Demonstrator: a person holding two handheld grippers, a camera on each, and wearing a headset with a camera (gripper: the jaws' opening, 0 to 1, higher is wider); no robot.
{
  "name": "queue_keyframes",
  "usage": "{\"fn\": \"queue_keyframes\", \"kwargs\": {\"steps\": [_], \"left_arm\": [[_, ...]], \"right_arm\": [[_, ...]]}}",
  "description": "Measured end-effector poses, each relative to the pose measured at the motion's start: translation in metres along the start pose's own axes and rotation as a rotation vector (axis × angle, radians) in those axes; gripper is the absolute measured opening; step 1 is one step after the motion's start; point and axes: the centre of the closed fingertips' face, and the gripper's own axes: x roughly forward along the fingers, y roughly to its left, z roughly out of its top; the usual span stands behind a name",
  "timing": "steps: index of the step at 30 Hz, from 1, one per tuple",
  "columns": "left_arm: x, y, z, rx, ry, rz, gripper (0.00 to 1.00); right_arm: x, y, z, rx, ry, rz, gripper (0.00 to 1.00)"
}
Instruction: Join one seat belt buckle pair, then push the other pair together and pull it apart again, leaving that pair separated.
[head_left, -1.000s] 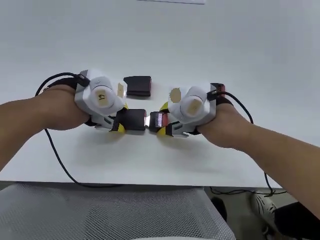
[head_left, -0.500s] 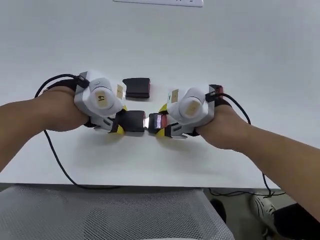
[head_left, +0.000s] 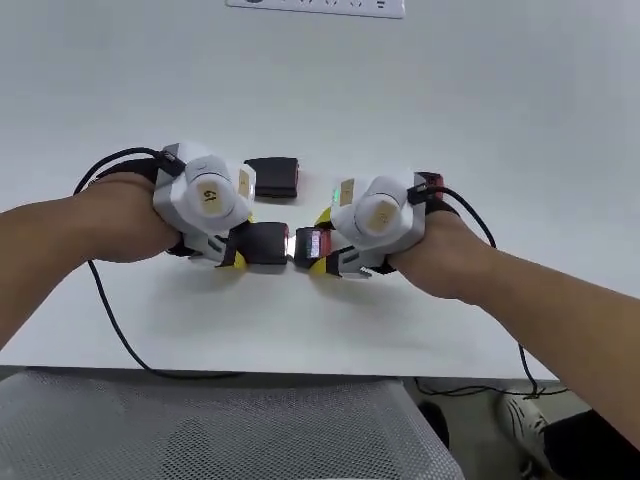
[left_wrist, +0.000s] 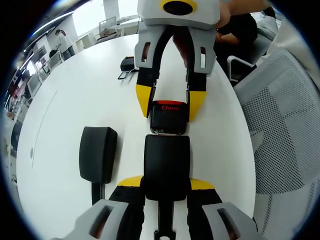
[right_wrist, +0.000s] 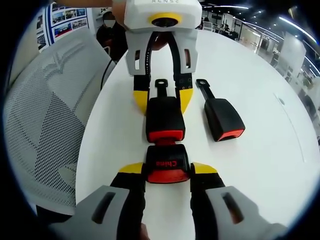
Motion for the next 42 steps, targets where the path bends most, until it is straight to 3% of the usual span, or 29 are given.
{"fn": "queue_keyframes", "kwargs": {"steps": [4, 7, 12, 19, 24, 32, 38, 40, 42], "left_arm": [[0.0, 0.0, 0.001, -0.012, -0.002, -0.003, 0.33], [-0.002, 0.0, 0.003, -0.065, -0.032, -0.016, 0.33], [-0.013, -0.003, 0.017, -0.054, -0.069, -0.001, 0.33], [-0.025, -0.001, 0.027, -0.064, -0.075, 0.034, 0.35], [-0.033, 0.006, 0.033, -0.067, -0.103, 0.056, 0.34], [-0.041, 0.024, 0.039, -0.061, -0.094, 0.089, 0.37], [-0.039, 0.037, 0.044, -0.057, -0.098, 0.097, 0.38], [-0.038, 0.043, 0.045, -0.052, -0.103, 0.096, 0.39], [-0.036, 0.05, 0.045, -0.048, -0.107, 0.098, 0.39]], "right_arm": [[0.0, -0.001, -0.001, 0.008, -0.005, 0.003, 0.33], [0.0, 0.0, 0.0, 0.012, -0.005, 0.002, 0.33], [-0.004, 0.001, 0.002, 0.021, -0.006, -0.005, 0.33], [-0.023, -0.004, 0.009, 0.037, -0.019, -0.037, 0.34], [-0.035, -0.011, 0.008, 0.024, -0.021, -0.051, 0.32], [-0.051, -0.028, -0.005, 0.026, -0.011, -0.079, 0.3], [-0.063, -0.041, -0.02, 0.037, 0.003, -0.094, 0.3], [-0.068, -0.052, -0.026, 0.024, 0.016, -0.134, 0.34], [-0.073, -0.056, -0.029, 0.029, 0.016, -0.135, 0.35]]}}
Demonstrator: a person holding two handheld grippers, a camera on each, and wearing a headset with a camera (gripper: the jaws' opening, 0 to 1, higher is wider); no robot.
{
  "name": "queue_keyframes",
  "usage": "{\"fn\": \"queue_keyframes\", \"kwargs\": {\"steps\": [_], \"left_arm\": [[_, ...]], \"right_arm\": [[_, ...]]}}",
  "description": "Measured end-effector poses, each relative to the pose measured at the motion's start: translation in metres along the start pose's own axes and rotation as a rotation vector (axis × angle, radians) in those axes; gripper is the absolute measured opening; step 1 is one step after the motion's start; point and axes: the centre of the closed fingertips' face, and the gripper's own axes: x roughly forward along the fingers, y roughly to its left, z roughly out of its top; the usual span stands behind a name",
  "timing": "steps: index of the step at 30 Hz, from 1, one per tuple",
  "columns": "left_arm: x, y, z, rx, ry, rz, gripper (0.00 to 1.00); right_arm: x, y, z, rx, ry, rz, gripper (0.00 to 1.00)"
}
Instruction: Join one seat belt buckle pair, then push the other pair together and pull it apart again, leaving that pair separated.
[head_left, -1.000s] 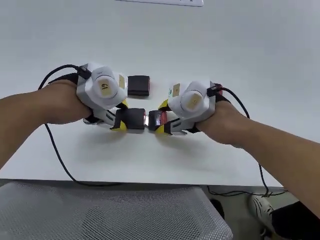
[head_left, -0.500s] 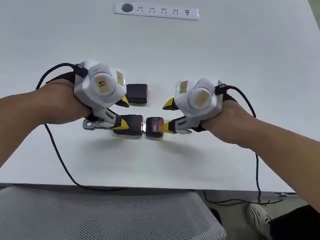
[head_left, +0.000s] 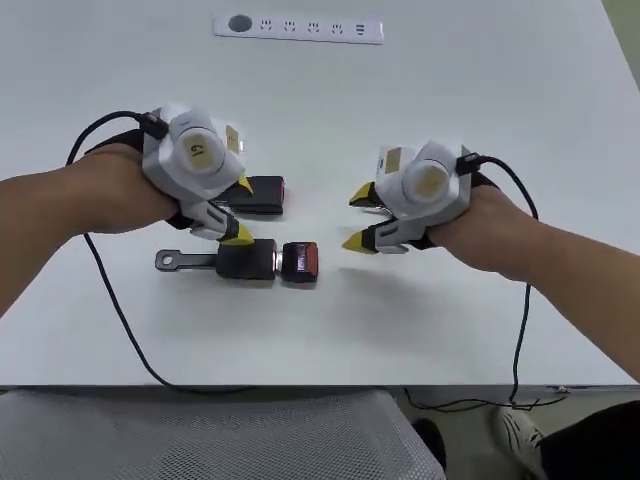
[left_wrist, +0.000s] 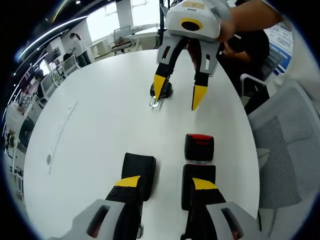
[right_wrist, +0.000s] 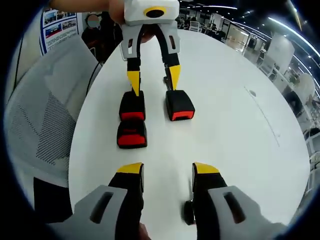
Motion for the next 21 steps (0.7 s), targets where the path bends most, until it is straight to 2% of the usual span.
{"fn": "queue_keyframes", "kwargs": {"steps": [7, 9, 11, 16, 21], "left_arm": [[0.003, 0.017, 0.01, 0.006, -0.021, 0.014, 0.4], [0.005, 0.021, 0.009, 0.007, -0.019, 0.011, 0.4], [0.006, 0.025, 0.008, 0.011, -0.018, 0.012, 0.42], [0.009, 0.029, 0.005, 0.024, -0.023, 0.006, 0.42], [0.011, 0.033, -0.001, 0.029, -0.007, 0.0, 0.42]], "right_arm": [[-0.006, -0.017, -0.014, 0.016, 0.015, -0.001, 0.29], [-0.008, -0.02, -0.017, 0.018, 0.022, -0.004, 0.3], [-0.01, -0.03, -0.022, 0.013, 0.033, -0.034, 0.36], [-0.013, -0.037, -0.032, 0.019, 0.05, -0.024, 0.34], [-0.016, -0.04, -0.045, 0.013, 0.08, -0.008, 0.33]]}}
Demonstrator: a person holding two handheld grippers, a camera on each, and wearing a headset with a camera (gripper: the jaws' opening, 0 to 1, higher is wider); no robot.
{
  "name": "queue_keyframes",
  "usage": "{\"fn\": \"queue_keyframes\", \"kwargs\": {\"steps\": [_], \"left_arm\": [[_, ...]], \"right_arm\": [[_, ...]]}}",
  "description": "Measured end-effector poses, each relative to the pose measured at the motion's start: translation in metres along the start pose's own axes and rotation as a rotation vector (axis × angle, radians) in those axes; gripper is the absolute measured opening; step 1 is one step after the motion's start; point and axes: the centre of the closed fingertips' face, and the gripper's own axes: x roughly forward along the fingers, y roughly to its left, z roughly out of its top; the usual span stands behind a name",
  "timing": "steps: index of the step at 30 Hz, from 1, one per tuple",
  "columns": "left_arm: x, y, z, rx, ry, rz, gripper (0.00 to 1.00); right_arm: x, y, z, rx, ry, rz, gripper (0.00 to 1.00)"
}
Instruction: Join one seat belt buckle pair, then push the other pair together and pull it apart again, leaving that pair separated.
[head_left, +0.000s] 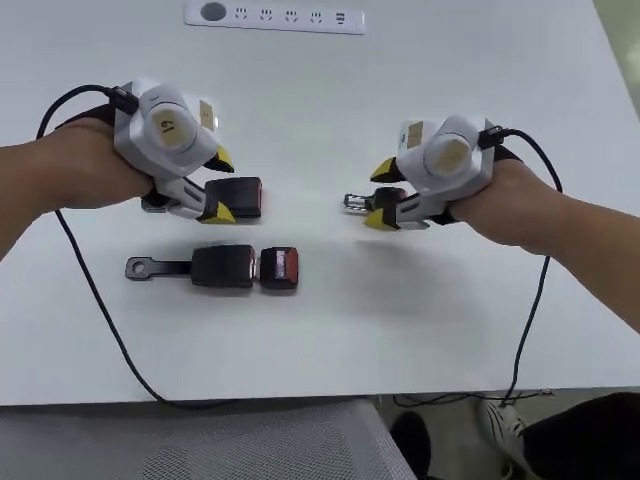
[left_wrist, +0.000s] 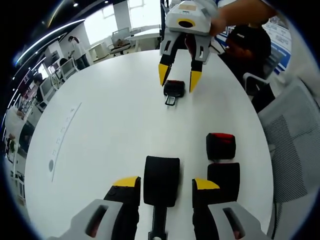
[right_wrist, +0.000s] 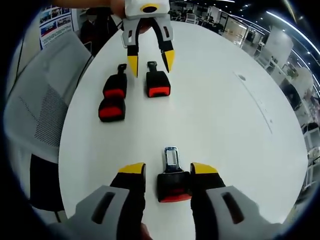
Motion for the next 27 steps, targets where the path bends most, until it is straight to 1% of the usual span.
{"fn": "queue_keyframes", "kwargs": {"steps": [4, 8, 10, 13, 15, 18, 21, 24, 27], "left_arm": [[0.0, 0.0, -0.001, -0.006, 0.001, 0.001, 0.42], [0.002, -0.002, -0.003, -0.003, 0.004, -0.016, 0.42], [0.006, -0.001, -0.007, 0.0, 0.013, -0.022, 0.42], [0.011, 0.001, -0.014, 0.012, 0.024, -0.021, 0.42], [0.014, 0.003, -0.018, 0.017, 0.031, -0.021, 0.42], [0.017, 0.007, -0.021, 0.011, 0.037, -0.02, 0.41], [0.02, 0.01, -0.024, 0.004, 0.04, -0.024, 0.4], [0.023, 0.009, -0.025, 0.007, 0.041, -0.035, 0.37], [0.025, 0.012, -0.025, 0.012, 0.035, -0.037, 0.34]], "right_arm": [[-0.002, -0.004, -0.008, 0.001, 0.014, 0.002, 0.32], [-0.004, -0.006, -0.01, 0.006, 0.018, 0.004, 0.32], [-0.004, -0.006, -0.013, 0.005, 0.024, 0.012, 0.31], [-0.002, -0.004, -0.016, 0.0, 0.032, 0.022, 0.31], [0.0, -0.005, -0.018, 0.001, 0.036, 0.026, 0.31], [0.006, -0.008, -0.026, 0.013, 0.038, 0.036, 0.31], [0.007, -0.007, -0.03, 0.008, 0.049, 0.045, 0.32], [0.012, -0.01, -0.037, 0.008, 0.053, 0.056, 0.32], [0.012, -0.009, -0.036, 0.005, 0.045, 0.068, 0.32]]}}
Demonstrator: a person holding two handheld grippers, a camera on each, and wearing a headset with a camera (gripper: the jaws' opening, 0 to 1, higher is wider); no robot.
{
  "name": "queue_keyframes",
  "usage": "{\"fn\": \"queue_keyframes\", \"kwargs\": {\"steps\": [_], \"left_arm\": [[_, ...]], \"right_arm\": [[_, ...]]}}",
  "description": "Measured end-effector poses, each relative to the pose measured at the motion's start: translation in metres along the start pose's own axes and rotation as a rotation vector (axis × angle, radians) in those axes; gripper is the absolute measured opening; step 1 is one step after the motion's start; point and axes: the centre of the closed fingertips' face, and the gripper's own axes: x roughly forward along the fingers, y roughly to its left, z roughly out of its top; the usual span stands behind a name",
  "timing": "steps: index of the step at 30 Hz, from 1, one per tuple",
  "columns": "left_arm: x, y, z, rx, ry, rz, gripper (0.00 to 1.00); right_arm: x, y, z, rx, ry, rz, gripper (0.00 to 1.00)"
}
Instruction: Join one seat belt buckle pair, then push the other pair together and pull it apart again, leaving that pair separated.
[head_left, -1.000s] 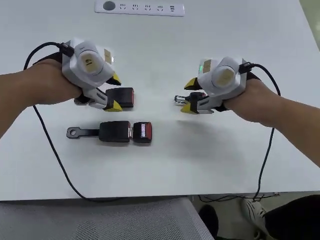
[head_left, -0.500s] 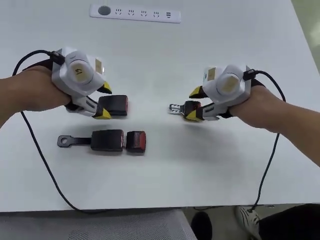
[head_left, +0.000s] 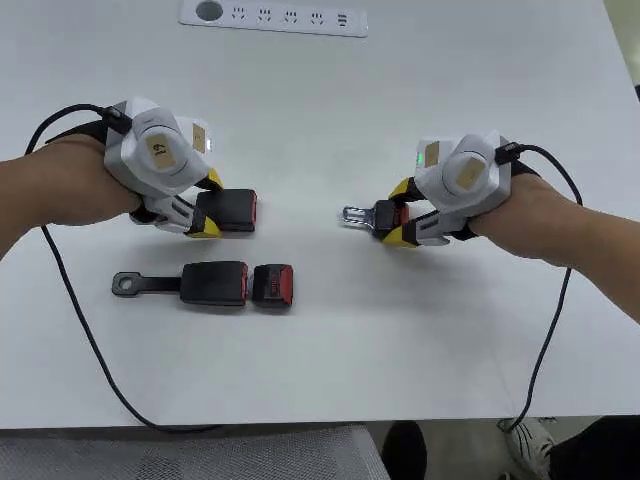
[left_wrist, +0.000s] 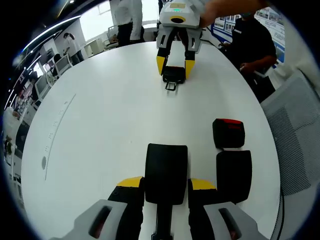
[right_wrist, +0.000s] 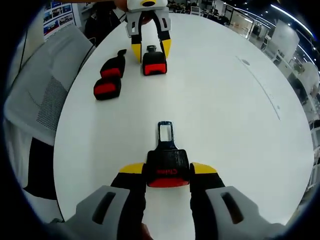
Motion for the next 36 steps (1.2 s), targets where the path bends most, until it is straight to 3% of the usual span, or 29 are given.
{"fn": "queue_keyframes", "kwargs": {"steps": [18, 36], "left_arm": [[0.004, -0.001, -0.004, 0.074, 0.037, 0.006, 0.33], [0.003, -0.002, -0.004, 0.071, 0.035, 0.005, 0.33]], "right_arm": [[0.005, -0.002, 0.002, -0.033, 0.007, 0.028, 0.31], [0.028, 0.014, 0.051, -0.05, -0.012, 0.036, 0.31]]}}
